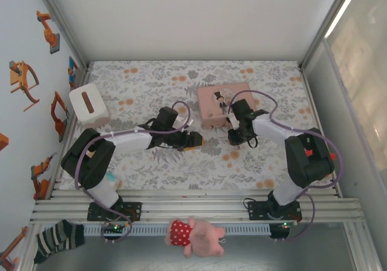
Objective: Unlock the padlock with the key
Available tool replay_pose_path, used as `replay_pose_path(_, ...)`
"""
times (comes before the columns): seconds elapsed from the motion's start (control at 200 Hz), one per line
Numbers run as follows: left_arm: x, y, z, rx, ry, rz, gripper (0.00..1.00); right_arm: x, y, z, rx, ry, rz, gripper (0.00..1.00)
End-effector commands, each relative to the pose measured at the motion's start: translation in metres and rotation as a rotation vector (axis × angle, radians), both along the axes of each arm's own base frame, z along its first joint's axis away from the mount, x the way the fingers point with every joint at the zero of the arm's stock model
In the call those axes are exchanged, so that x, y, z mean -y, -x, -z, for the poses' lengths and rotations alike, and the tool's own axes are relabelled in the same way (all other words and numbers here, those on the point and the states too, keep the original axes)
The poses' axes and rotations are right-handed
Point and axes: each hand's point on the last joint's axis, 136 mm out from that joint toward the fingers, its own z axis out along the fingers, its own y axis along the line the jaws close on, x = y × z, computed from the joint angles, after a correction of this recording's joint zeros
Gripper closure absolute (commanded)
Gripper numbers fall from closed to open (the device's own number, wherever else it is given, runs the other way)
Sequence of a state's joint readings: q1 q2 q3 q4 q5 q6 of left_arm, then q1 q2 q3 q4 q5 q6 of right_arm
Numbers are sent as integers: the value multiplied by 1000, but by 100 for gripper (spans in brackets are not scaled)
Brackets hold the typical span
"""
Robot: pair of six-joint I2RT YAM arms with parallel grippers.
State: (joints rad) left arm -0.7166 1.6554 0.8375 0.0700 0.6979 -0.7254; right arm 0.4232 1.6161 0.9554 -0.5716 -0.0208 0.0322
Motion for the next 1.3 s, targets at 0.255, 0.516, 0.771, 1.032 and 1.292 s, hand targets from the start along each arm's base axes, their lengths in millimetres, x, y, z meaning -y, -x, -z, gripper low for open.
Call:
replay_pose_path(0.255, -5, -7, -18, 106, -16, 42, 37, 10, 10, -37, 104, 55, -133, 88)
replay_pose_path(0.516, -14, -4, -28, 162, -30, 55, 37, 11, -2, -35, 81, 154, -332, 94)
replay_pose_path(0.771, -22, -1, -29, 199, -39, 55, 37, 11, -20, -46, 209, 230, -501, 96)
replay_pose_path(1.032, -25, -3, -26, 212, -42, 53, 37, 10, -37, -53, 337, 278, -617, 96)
replay_pose_path(1.292, -23, -5, -22, 218, -31, 59, 37, 1, -62, -52, 462, 338, -761, 98)
